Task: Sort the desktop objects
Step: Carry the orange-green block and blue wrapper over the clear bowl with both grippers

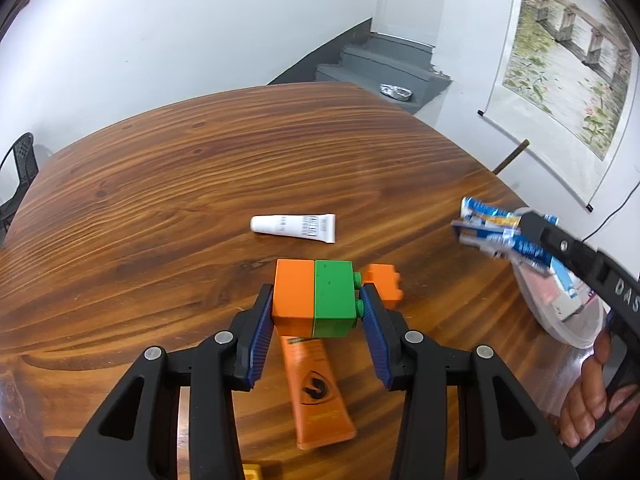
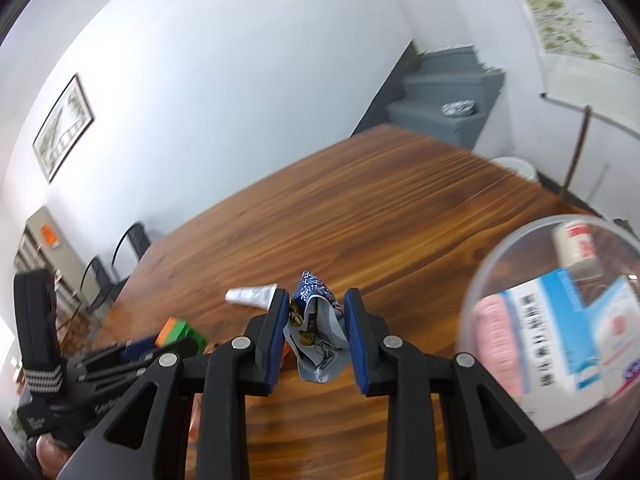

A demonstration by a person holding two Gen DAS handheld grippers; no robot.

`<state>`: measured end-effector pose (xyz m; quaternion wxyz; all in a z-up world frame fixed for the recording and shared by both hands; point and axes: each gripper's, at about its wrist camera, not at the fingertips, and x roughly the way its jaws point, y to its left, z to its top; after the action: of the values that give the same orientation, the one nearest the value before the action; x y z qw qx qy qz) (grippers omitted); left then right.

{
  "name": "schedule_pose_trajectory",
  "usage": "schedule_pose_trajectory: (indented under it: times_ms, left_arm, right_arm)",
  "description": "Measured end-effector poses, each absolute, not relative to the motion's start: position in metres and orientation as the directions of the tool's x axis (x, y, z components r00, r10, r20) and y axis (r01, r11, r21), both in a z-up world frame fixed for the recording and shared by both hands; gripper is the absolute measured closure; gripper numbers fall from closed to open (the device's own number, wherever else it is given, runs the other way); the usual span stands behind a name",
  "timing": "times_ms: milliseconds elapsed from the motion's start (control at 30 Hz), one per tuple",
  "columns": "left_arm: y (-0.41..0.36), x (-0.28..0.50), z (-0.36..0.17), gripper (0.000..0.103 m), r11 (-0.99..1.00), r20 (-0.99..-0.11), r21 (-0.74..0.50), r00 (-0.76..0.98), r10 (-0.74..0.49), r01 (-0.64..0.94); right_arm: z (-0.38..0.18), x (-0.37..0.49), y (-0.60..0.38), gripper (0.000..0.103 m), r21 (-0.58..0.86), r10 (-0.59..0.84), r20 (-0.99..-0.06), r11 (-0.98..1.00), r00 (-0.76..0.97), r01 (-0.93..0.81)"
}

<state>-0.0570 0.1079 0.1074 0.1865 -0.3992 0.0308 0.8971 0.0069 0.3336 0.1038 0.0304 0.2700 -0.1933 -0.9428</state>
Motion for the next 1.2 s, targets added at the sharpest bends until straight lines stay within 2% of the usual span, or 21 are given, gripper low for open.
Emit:
schedule_pose_trajectory:
  times_ms: [400, 733, 1200]
  left_arm:
    - [0.15, -0.042, 0.105, 0.057, -0.904, -0.739, -0.108, -0.575, 0.351, -0.413]
    - [0.206, -0.031, 0.101, 0.057, -0.867, -0.751, -0.126, -0.525, 0.402, -0.483]
    - [0.274, -0.025, 0.113, 0.057, -0.797, -0.739, -0.157, -0.465, 0.486, -0.584]
  right_arm:
    - [0.118, 0.056, 0.408, 0.071, 0.401, 0.048, -0.435, -0.884, -0.899, -0.241]
    - [0.113, 0.092, 0.486, 0.071, 0.429, 0.206, -0.434, -0.809, -0.877, -0.402]
    - [0.076, 0.091, 0.521, 0.069, 0.462, 0.163, -0.498, -0.782, -0.852, -0.42]
